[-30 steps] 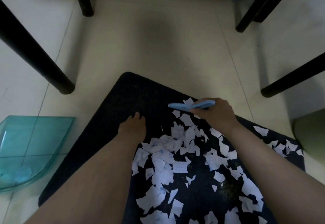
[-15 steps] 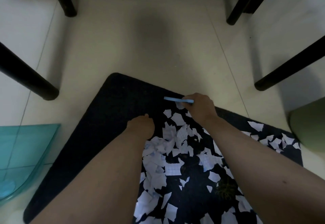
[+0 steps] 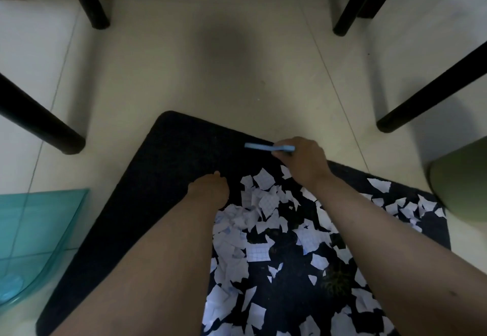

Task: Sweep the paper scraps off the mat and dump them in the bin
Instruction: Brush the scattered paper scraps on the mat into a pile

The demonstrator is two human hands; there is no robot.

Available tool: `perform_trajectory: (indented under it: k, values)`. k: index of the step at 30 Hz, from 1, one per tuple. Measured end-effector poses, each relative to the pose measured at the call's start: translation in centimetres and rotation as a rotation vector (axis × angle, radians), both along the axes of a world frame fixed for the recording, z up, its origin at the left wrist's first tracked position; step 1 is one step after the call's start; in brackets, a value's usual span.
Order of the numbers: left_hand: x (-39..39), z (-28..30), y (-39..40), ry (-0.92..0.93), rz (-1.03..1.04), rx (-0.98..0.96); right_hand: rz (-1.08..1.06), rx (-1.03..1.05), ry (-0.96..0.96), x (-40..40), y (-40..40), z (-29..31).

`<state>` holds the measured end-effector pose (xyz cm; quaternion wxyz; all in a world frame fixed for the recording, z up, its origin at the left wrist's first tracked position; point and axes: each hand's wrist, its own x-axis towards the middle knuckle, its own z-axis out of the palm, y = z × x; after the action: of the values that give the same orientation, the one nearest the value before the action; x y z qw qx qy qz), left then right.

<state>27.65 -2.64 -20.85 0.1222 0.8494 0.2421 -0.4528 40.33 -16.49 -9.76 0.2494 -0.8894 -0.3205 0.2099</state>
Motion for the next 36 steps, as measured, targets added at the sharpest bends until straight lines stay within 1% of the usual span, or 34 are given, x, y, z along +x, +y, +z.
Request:
perform_trajectory:
  k: [3, 5, 9, 10, 12, 14, 16, 18, 20, 23, 25, 29, 31, 32, 34, 36]
  values:
    - [-0.1, 0.0, 0.0, 0.001, 0.001, 0.012, 0.151, -0.163, -0.031, -1.4, 0.2, -1.8]
    - [-0.1, -0.2, 0.1, -0.003, 0.008, 0.017, 0.194, -0.206, -0.022, -2.3, -0.4, -2.2]
    - [0.1, 0.1, -0.1, 0.015, 0.000, 0.032, 0.331, -0.319, 0.016, -3.5, -2.6, -1.6]
    - [0.2, 0.2, -0.2, 0.018, -0.002, 0.033, 0.338, -0.321, 0.033, -3.6, -3.1, -1.1]
    - [0.2, 0.5, -0.3, 0.016, -0.007, 0.037, 0.274, -0.259, 0.083, -3.4, -3.7, 0.1]
    - [0.1, 0.8, -0.5, 0.008, -0.017, 0.036, 0.128, -0.164, 0.104, -2.7, -4.0, 1.2]
    - [0.1, 0.8, -0.6, 0.006, -0.013, 0.036, -0.016, -0.089, 0.045, -1.5, -4.2, 1.8]
    - [0.0, 0.6, -0.6, -0.018, 0.009, 0.045, -0.094, -0.078, -0.057, -0.1, -4.2, 1.6]
    - [0.0, 0.5, -1.0, -0.090, 0.031, 0.052, -0.112, -0.127, -0.107, 1.0, -4.2, 0.8]
    - [0.0, 0.3, -2.1, -0.186, 0.046, 0.057, -0.080, -0.200, -0.069, 1.1, -4.1, -0.6]
    - [0.1, 0.3, -2.3, -0.183, 0.037, 0.053, -0.057, -0.228, -0.030, 0.4, -4.0, -1.0]
    - [0.4, 0.6, -2.0, -0.113, 0.052, 0.019, 0.000, -0.345, 0.043, -0.2, -4.6, 0.0]
    - [0.5, 0.8, -2.2, -0.111, 0.053, 0.028, -0.035, -0.298, 0.086, 0.1, -5.0, 1.0]
    - [0.5, 0.9, -2.4, -0.116, 0.055, 0.032, -0.081, -0.259, 0.072, 0.4, -5.0, 1.6]
    - [0.5, 0.8, -2.5, -0.115, 0.064, 0.032, -0.160, -0.195, -0.018, 0.9, -4.5, 2.3]
    - [0.5, 0.8, -2.4, -0.106, 0.082, 0.026, -0.158, -0.153, -0.072, 1.0, -3.8, 2.4]
